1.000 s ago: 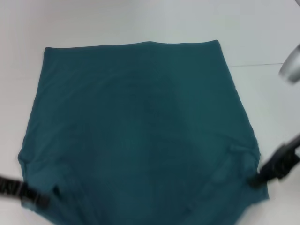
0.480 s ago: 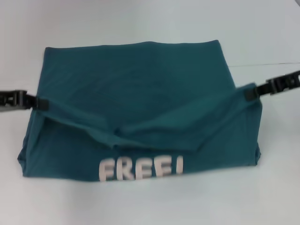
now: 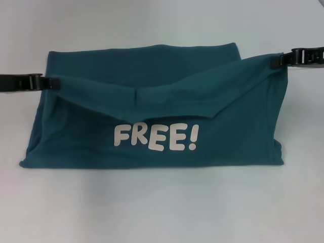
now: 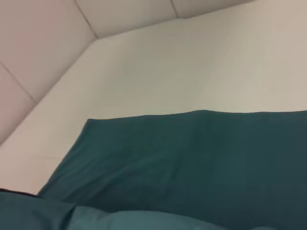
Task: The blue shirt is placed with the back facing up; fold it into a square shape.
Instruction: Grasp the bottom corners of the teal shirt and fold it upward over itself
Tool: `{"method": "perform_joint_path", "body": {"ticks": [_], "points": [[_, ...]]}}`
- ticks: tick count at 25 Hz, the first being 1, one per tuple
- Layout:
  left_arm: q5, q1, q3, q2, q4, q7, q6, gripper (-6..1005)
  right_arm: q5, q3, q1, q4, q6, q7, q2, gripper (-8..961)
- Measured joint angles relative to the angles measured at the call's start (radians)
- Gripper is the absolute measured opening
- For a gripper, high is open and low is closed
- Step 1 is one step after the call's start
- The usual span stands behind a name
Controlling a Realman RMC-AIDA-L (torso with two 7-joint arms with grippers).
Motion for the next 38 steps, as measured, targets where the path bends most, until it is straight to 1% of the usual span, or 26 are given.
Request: {"method": "perform_joint_path", "body": {"ticks": [5,8,12,14,15,17,20,22,25,27,33,35,38], "points": [[-0.022,0.000,0.045,-0.017,-0.038,0.041,-0.108,62,0.007,-0.011,0.015,0.078,0.098,-0.051,0.006,57],[-0.025,-0.003,0.083,-0.019,-0.066,0.050,-0.170,62,0.008,-0.020,0.026,0.118,0.144,-0.083,0.011,58],[-0.026,-0.013,0.146,-0.019,-0.101,0.056,-0.245,62,0.009,-0.028,0.045,0.151,0.167,-0.137,0.017,58],[-0.026,-0.016,0.150,-0.017,-0.106,0.055,-0.254,62,0.011,-0.039,0.055,0.158,0.162,-0.152,0.020,58],[-0.027,-0.018,0.150,-0.014,-0.110,0.054,-0.257,62,0.025,-0.061,0.063,0.159,0.133,-0.176,0.024,58],[-0.027,-0.018,0.147,-0.010,-0.110,0.052,-0.257,62,0.036,-0.075,0.065,0.157,0.117,-0.189,0.025,58],[-0.027,-0.015,0.141,-0.006,-0.109,0.050,-0.257,63,0.089,-0.121,0.070,0.153,0.038,-0.238,0.025,57],[-0.027,-0.013,0.139,-0.003,-0.110,0.049,-0.255,63,0.109,-0.130,0.072,0.153,-0.006,-0.274,0.024,57],[-0.027,-0.011,0.139,-0.003,-0.111,0.049,-0.252,63,0.115,-0.128,0.066,0.161,-0.019,-0.295,0.020,57],[-0.027,-0.010,0.139,-0.003,-0.111,0.049,-0.251,63,0.112,-0.120,0.054,0.175,0.008,-0.280,0.013,57],[-0.027,-0.010,0.149,-0.008,-0.112,0.049,-0.250,63,0.104,-0.112,0.008,0.248,0.148,-0.219,-0.027,58],[-0.027,-0.014,0.150,-0.012,-0.113,0.051,-0.251,63,0.104,-0.111,0.000,0.266,0.182,-0.218,-0.031,58],[-0.024,-0.019,0.151,-0.020,-0.118,0.057,-0.261,62,0.103,-0.114,-0.003,0.290,0.229,-0.226,-0.030,58]]}}
